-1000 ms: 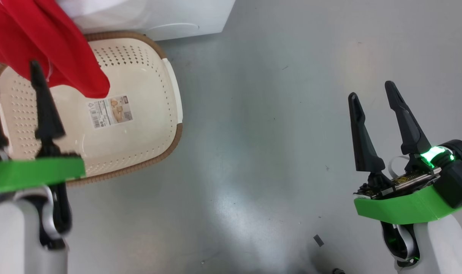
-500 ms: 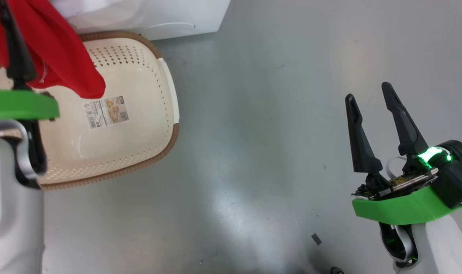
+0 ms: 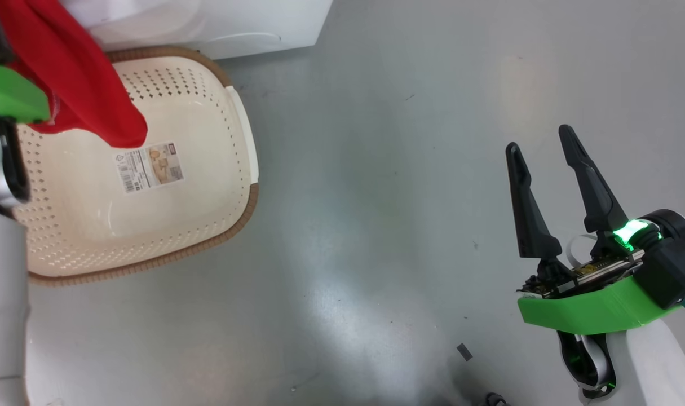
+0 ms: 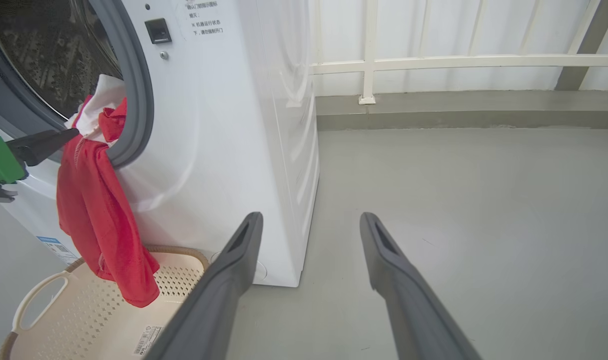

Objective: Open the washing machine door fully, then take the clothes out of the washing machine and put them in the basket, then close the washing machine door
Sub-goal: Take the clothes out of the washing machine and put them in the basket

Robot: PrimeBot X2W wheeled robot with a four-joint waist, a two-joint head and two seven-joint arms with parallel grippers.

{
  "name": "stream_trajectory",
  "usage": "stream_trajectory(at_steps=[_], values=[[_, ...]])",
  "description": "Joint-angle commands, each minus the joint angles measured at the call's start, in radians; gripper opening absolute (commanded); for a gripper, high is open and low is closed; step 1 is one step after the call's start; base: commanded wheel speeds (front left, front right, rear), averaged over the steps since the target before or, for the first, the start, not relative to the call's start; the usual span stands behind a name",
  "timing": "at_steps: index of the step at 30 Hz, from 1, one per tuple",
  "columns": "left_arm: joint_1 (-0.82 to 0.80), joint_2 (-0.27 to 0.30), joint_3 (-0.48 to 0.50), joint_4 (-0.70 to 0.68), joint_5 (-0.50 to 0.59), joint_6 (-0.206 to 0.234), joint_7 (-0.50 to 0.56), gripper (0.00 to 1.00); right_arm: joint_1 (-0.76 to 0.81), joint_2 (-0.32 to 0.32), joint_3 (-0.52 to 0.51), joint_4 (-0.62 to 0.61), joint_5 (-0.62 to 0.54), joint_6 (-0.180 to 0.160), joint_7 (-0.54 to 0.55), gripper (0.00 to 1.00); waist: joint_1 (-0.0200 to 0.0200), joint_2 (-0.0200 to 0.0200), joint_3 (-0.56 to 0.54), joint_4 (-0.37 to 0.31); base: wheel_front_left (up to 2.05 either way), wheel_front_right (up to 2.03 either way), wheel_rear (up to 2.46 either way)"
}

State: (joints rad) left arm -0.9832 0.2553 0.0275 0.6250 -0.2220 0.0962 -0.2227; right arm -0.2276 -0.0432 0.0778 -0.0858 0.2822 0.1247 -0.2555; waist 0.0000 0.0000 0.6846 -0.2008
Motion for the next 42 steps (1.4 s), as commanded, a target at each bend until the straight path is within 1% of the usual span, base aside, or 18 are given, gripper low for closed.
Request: stream_trajectory(at_steps=[1,8,16,21,22,23,24,25,28,35,37,38,42], values=[[-0.011,0.052,0.012,-0.001,0.016,-0.003,-0.003,1.0,0.025,-0.007,0.021,-0.019,0.007,0.006,-0.006,1.0,0.0,0.0,0.0,-0.002,0.0,0.0,0.0],[-0.123,0.072,-0.017,0.151,0.033,-0.011,-0.004,1.0,0.022,-0.007,0.023,-0.021,0.01,0.006,-0.006,1.0,0.0,0.0,0.012,-0.008,0.0,0.0,0.0],[-0.219,0.114,-0.03,0.312,0.046,-0.003,-0.001,1.0,0.014,-0.007,0.04,-0.015,0.021,0.006,-0.006,1.0,0.0,0.0,0.02,-0.035,0.0,0.0,0.0],[-0.251,0.118,-0.039,0.383,0.042,-0.014,-0.009,1.0,0.011,-0.007,0.043,-0.013,0.027,0.006,-0.006,1.0,0.0,0.0,0.024,-0.046,0.0,0.0,0.0],[-0.257,0.117,-0.04,0.394,0.04,-0.017,-0.011,0.8,0.01,-0.007,0.043,-0.013,0.028,0.006,-0.006,1.0,0.0,0.0,0.026,-0.047,0.0,0.0,0.0],[-0.261,0.117,-0.043,0.406,0.04,-0.019,-0.012,0.46,0.01,-0.007,0.042,-0.013,0.028,0.006,-0.006,1.0,0.0,0.0,0.027,-0.047,0.0,0.0,0.0],[-0.266,0.115,-0.045,0.416,0.038,-0.024,-0.013,0.18,0.009,-0.007,0.042,-0.012,0.028,0.006,-0.006,1.0,0.0,0.0,0.027,-0.047,0.0,0.0,0.0],[-0.271,0.114,-0.047,0.424,0.037,-0.027,-0.016,0.0,0.009,-0.007,0.042,-0.012,0.028,0.006,-0.006,1.0,0.0,0.0,0.028,-0.047,0.0,0.0,0.0],[-0.284,0.11,-0.049,0.429,0.031,-0.04,-0.025,0.0,0.007,-0.007,0.04,-0.01,0.028,0.006,-0.006,1.0,0.0,0.0,0.029,-0.043,0.0,0.0,0.0],[-0.292,0.106,-0.043,0.384,0.017,-0.048,-0.037,0.0,0.005,-0.007,0.033,-0.012,0.023,0.006,-0.006,1.0,0.0,0.0,0.029,-0.031,0.0,0.0,0.0],[-0.285,0.108,-0.038,0.344,0.014,-0.047,-0.038,0.0,0.004,-0.007,0.031,-0.012,0.023,0.006,-0.006,1.0,0.0,0.0,0.03,-0.027,0.0,0.0,0.0],[-0.264,0.107,-0.028,0.283,0.011,-0.046,-0.039,0.0,0.004,-0.007,0.029,-0.013,0.023,0.006,-0.006,1.0,0.0,0.0,0.031,-0.024,0.0,0.0,0.0],[-0.193,0.099,-0.01,0.159,0.005,-0.044,-0.039,0.0,0.006,-0.007,0.023,-0.014,0.023,0.006,-0.006,1.0,0.0,0.0,0.031,-0.012,0.0,0.0,0.0]])
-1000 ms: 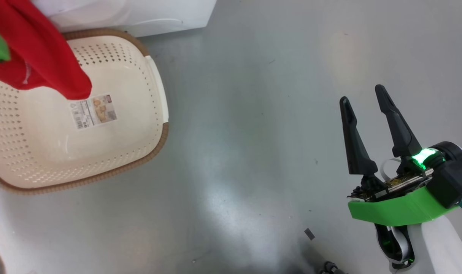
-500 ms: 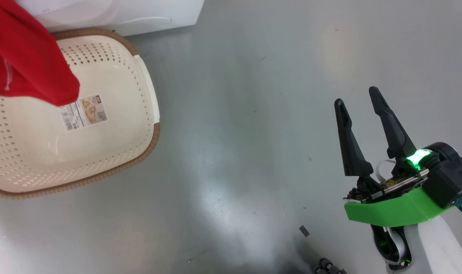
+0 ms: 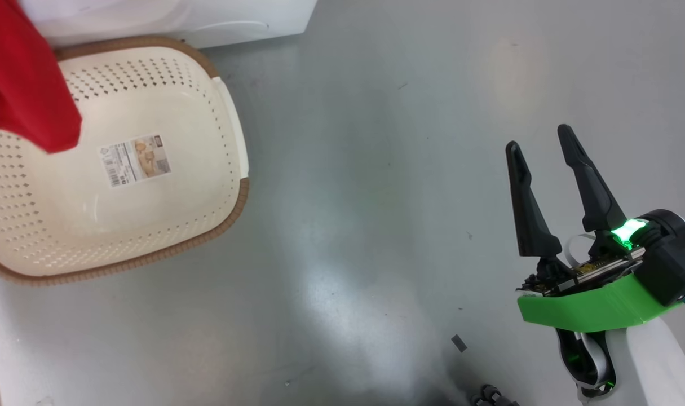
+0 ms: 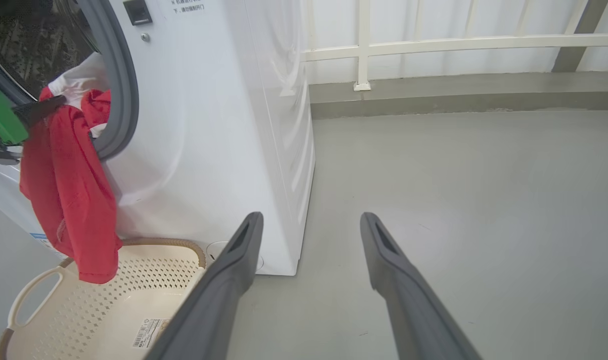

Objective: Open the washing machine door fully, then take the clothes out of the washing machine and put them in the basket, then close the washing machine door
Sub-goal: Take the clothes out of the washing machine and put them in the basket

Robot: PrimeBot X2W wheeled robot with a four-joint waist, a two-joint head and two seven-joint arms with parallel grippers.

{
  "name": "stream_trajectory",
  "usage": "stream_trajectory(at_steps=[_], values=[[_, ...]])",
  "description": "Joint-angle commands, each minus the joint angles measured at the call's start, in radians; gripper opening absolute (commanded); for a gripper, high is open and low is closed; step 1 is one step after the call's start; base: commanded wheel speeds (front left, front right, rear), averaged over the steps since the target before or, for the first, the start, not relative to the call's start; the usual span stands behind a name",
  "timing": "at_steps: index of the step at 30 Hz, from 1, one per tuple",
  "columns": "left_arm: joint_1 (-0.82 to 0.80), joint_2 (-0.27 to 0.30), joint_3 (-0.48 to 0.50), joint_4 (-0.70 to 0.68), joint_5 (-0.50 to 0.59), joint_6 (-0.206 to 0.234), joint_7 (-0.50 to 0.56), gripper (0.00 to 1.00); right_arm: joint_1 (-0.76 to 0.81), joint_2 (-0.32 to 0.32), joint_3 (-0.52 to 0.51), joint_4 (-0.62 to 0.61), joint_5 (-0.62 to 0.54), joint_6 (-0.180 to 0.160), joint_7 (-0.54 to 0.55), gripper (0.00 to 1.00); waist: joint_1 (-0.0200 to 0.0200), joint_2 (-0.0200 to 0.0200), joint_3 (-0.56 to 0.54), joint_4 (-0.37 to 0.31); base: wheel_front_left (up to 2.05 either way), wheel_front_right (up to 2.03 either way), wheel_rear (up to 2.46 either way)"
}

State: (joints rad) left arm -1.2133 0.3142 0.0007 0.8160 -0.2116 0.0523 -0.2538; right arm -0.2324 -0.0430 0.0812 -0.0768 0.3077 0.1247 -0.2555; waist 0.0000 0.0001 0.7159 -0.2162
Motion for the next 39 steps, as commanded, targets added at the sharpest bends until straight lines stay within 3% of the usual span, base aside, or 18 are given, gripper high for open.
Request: stream_trajectory(at_steps=[1,19,30,39], values=[[0.058,0.037,0.022,-0.064,-0.006,0.002,-0.008,0.0,0.011,-0.007,0.017,-0.023,-0.003,0.006,-0.006,1.0,0.0,-0.0001,0.0,0.007,0.0,0.0,0.0],[0.387,0.004,0.038,-0.568,0.013,0.058,-0.005,0.0,0.018,-0.007,-0.009,-0.031,-0.018,0.006,-0.006,1.0,0.0,-0.0001,-0.007,0.062,0.0,0.0,0.0],[0.585,-0.015,0.021,-0.847,0.021,0.096,0.055,0.0,0.028,-0.007,-0.016,-0.035,-0.017,0.006,-0.006,1.0,0.0,-0.0001,-0.017,0.074,0.0,0.0,0.0],[0.705,-0.041,-0.023,-0.937,0.016,0.105,0.117,0.0,0.024,-0.007,-0.013,-0.034,-0.019,0.006,-0.006,1.0,0.0,-0.0001,-0.014,0.078,0.0,0.0,0.0]])
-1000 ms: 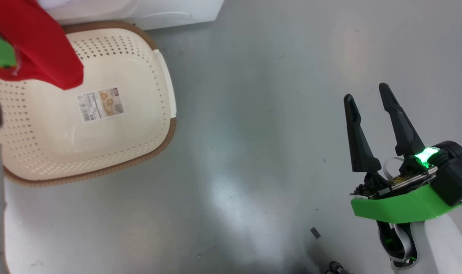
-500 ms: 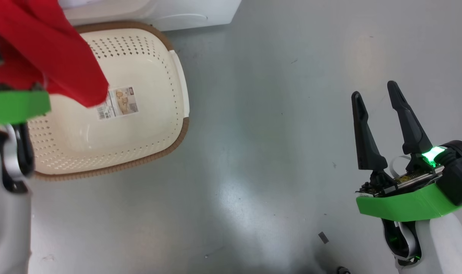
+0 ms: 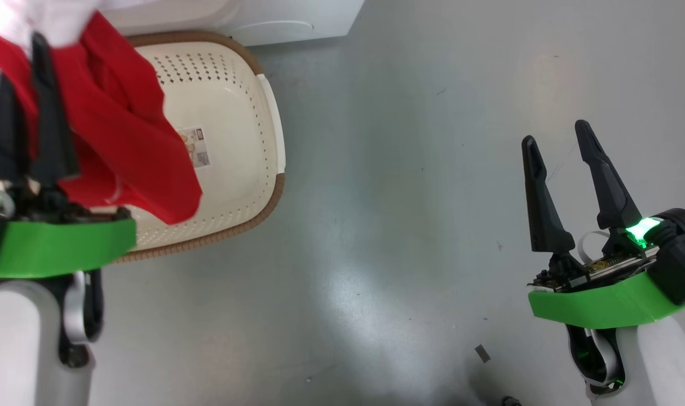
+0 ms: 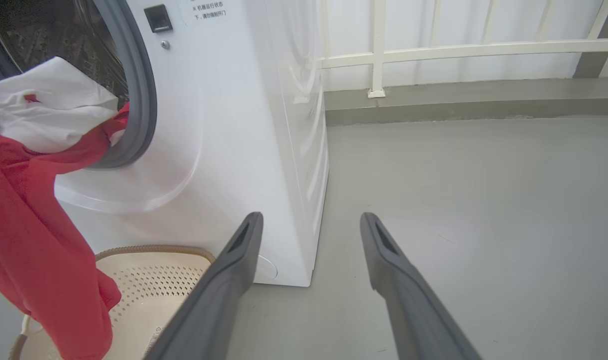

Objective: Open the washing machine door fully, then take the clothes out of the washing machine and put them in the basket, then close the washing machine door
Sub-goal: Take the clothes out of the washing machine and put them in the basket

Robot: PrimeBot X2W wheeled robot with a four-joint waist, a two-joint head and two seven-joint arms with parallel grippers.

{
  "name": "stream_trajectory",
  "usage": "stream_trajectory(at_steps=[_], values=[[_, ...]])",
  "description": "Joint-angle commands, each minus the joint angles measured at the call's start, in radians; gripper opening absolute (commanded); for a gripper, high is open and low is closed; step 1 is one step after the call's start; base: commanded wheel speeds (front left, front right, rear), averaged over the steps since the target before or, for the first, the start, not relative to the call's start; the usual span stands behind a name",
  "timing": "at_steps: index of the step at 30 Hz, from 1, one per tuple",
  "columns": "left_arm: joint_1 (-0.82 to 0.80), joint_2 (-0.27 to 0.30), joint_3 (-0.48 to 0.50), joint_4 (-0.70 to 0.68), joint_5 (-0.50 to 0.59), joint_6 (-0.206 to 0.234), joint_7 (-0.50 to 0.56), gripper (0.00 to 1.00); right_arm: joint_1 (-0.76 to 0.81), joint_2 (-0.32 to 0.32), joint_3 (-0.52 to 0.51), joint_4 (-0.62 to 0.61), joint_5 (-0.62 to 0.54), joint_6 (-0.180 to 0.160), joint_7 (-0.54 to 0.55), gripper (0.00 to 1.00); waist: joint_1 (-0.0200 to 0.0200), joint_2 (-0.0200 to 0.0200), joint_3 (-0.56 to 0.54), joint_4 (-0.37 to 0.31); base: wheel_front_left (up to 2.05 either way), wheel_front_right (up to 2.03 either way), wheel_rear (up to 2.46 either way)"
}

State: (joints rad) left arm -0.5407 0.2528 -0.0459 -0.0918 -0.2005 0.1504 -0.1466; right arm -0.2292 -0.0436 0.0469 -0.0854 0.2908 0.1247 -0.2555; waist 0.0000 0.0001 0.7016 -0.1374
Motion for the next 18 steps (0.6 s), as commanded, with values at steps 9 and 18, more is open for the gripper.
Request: stream_trajectory(at_steps=[9,18], values=[[0.063,-0.005,0.013,0.122,-0.043,-0.011,0.002,0.0,0.012,-0.007,0.032,-0.023,0.0,0.006,-0.006,1.0,0.0,-0.0001,0.007,-0.013,0.0,0.0,0.0],[-0.004,-0.029,0.006,0.433,-0.096,-0.054,-0.043,0.0,0.003,-0.007,0.041,-0.02,0.006,0.006,-0.006,1.0,0.0,-0.0001,0.014,-0.033,0.0,0.0,0.0]])
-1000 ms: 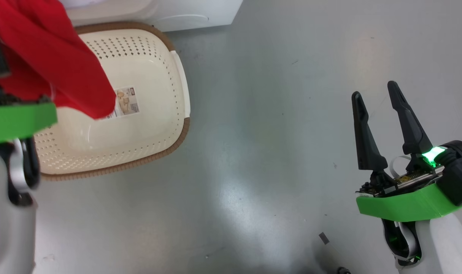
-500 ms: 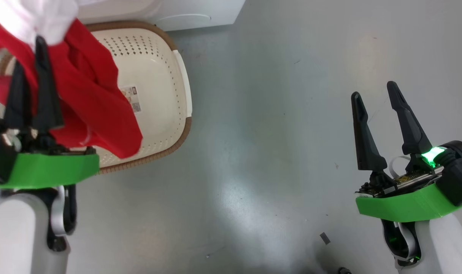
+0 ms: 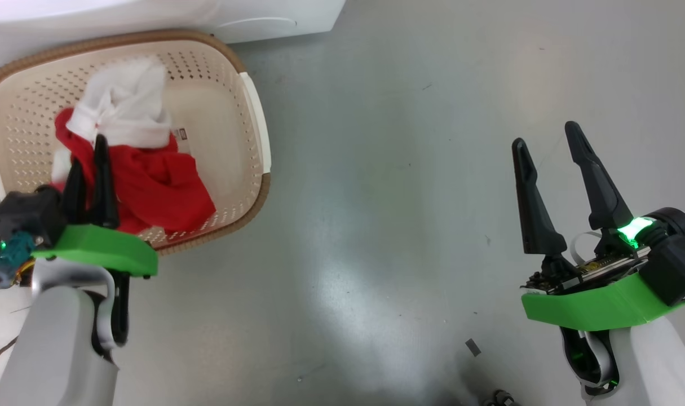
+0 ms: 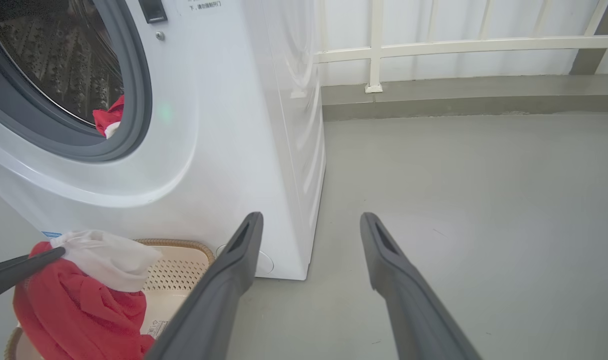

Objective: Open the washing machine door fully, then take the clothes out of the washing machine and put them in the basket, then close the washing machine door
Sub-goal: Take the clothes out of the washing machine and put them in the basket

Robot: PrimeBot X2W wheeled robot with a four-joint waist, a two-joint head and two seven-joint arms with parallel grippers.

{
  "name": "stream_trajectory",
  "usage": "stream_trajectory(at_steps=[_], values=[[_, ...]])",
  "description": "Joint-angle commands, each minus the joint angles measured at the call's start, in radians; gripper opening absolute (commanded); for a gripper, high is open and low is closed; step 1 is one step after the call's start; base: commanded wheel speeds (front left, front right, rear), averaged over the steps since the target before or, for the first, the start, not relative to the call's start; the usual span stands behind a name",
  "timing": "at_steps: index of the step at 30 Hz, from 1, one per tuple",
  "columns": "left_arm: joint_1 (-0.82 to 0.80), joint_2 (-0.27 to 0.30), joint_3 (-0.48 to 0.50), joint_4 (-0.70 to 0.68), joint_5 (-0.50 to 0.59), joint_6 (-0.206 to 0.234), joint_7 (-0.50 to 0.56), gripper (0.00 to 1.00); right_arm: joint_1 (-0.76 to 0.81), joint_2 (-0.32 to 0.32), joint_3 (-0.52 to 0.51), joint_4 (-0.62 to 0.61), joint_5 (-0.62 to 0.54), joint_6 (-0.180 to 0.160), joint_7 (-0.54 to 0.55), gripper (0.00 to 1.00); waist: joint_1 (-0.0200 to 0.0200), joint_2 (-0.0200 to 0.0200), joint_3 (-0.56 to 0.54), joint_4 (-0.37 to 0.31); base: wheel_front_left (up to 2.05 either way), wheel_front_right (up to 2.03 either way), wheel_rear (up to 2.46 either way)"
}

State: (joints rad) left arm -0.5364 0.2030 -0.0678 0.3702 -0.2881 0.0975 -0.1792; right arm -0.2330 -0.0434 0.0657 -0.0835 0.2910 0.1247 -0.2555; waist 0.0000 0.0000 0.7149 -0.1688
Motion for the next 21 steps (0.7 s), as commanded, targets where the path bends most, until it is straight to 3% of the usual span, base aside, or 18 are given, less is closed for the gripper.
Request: stream_trajectory(at_steps=[1,9,21], values=[[-0.021,0.019,0.028,0.007,-0.014,-0.008,-0.015,0.0,0.006,-0.007,0.023,-0.022,0.007,0.006,-0.006,1.0,0.0,0.0,0.002,-0.004,0.0,0.0,0.0],[-0.142,0.01,0.005,0.32,-0.045,-0.064,0.008,0.0,-0.003,-0.007,0.035,-0.018,0.013,0.006,-0.006,1.0,0.0,0.0,0.008,-0.014,0.0,0.0,0.0],[-0.313,0.005,-0.013,0.681,-0.065,-0.1,0.043,0.0,-0.011,-0.007,0.039,-0.015,0.019,0.006,-0.006,1.0,0.0,0.0,0.022,-0.033,0.0,0.0,0.0]])
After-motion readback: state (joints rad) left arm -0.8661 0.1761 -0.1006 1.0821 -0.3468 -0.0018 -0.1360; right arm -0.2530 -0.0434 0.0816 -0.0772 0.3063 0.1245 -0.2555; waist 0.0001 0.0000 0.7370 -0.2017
